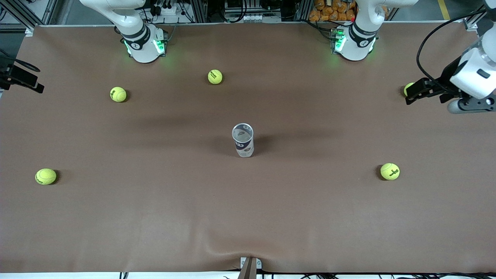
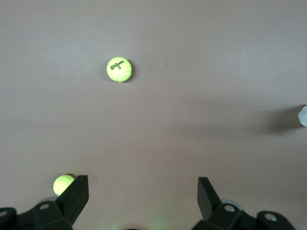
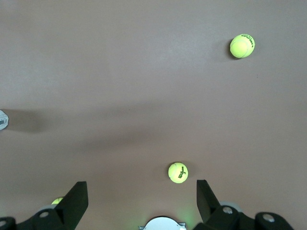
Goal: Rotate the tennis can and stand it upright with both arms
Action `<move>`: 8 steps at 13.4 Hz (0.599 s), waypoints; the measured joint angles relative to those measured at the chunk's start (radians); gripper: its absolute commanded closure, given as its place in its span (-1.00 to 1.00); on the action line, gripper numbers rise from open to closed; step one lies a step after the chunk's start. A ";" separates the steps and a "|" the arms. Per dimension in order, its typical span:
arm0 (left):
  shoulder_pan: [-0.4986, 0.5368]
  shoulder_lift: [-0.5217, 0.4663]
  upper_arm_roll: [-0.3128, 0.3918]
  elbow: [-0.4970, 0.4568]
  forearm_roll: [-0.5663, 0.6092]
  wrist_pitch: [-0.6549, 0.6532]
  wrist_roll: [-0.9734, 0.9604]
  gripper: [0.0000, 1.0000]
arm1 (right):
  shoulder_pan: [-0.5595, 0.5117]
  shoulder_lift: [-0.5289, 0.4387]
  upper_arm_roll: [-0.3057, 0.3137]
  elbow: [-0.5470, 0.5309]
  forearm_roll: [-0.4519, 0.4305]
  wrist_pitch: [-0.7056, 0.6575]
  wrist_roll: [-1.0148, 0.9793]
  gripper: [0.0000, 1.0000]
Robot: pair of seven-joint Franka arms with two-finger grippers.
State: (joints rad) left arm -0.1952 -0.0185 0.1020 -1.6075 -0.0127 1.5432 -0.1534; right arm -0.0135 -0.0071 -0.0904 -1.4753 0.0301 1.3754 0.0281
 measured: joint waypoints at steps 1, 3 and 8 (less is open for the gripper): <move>0.008 -0.007 0.000 -0.003 0.000 0.000 0.000 -1.00 | 0.001 0.000 0.001 0.000 0.000 0.000 0.000 -1.00; 0.018 -0.016 0.000 -0.004 0.000 0.000 0.003 -1.00 | 0.004 0.000 0.001 0.000 0.000 0.000 0.000 -1.00; 0.032 -0.016 0.000 -0.003 0.000 0.009 0.035 -1.00 | 0.004 0.000 0.001 -0.002 0.000 0.000 0.000 -1.00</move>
State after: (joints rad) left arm -0.1633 -0.0350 0.1023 -1.6109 -0.0127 1.5521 -0.1182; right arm -0.0098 -0.0073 -0.0891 -1.4774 0.0301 1.3752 0.0280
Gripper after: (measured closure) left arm 0.000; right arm 0.000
